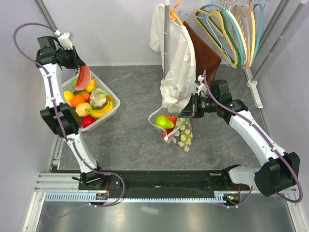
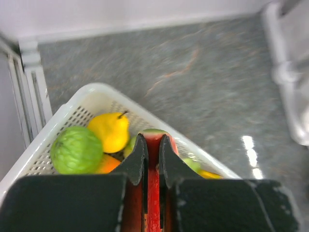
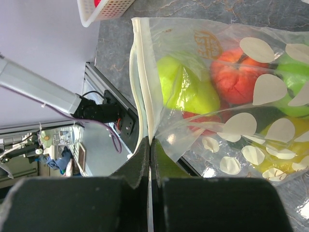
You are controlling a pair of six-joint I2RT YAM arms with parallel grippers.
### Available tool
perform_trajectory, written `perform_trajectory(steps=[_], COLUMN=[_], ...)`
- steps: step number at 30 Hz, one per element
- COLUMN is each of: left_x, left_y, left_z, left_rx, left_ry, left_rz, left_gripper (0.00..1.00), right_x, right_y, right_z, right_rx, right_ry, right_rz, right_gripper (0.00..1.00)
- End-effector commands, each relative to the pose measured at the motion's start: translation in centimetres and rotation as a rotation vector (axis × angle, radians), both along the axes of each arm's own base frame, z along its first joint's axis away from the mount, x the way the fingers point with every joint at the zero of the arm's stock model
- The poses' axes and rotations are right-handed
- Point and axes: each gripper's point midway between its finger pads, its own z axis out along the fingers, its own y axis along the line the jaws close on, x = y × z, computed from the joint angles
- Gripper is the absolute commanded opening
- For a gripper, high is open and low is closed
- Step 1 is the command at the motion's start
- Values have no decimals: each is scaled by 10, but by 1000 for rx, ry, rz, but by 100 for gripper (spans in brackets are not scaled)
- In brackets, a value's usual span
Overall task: Place the food in the zip-top bag and seal the zipper
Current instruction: Pick up the fake fruit from the bin, then place the fake fruit in the zipper food storage bag.
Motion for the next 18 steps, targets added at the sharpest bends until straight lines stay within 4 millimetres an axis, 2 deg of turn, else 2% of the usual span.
perform_trajectory(steps=[1,2,3,4,5,6,8,9,11,12,14,15,17,18], left_x=[-68,-87,-99,-112,-132,-144,-164,-187,-207,-226,-239,-254,-259,-272], left_y=[-82,-99,-122,-144,-162,-195,-228,-266,-296,-320,-343,-363,-382,-397], left_z=[115,136,133,138,153,144,140,132,121,113,106,99,95,89], left_rx=[-67,-79,-123,-163,-164,-184,-204,-237,-267,-289,-299,-304,-321,-321], left_ry=[-192,-226,-200,-204,-234,-199,-168,-120,-58,-6,32,62,97,127], left_rz=[-232,-272,-321,-394,-440,-519,-587,-680,-745,-806,-838,-886,-880,-914], left_gripper=[2,2,2,2,2,2,2,2,2,2,2,2,2,2], right_x=[6,6,6,7,6,6,5,4,3,3,1,0,-3,-5], right_y=[0,1,1,1,1,1,1,1,0,0,0,0,0,0], right_z=[13,14,16,16,17,18,19,19,22,23,25,24,25,24], right_rx=[13,16,20,19,22,23,24,25,27,28,33,34,41,42], right_ry=[-55,-55,-60,-61,-62,-64,-67,-67,-76,-80,-85,-82,-79,-75], right_rz=[2,2,4,4,8,5,5,6,7,5,7,9,15,15], right_gripper=[0,0,0,0,0,0,0,0,0,0,0,0,0,0])
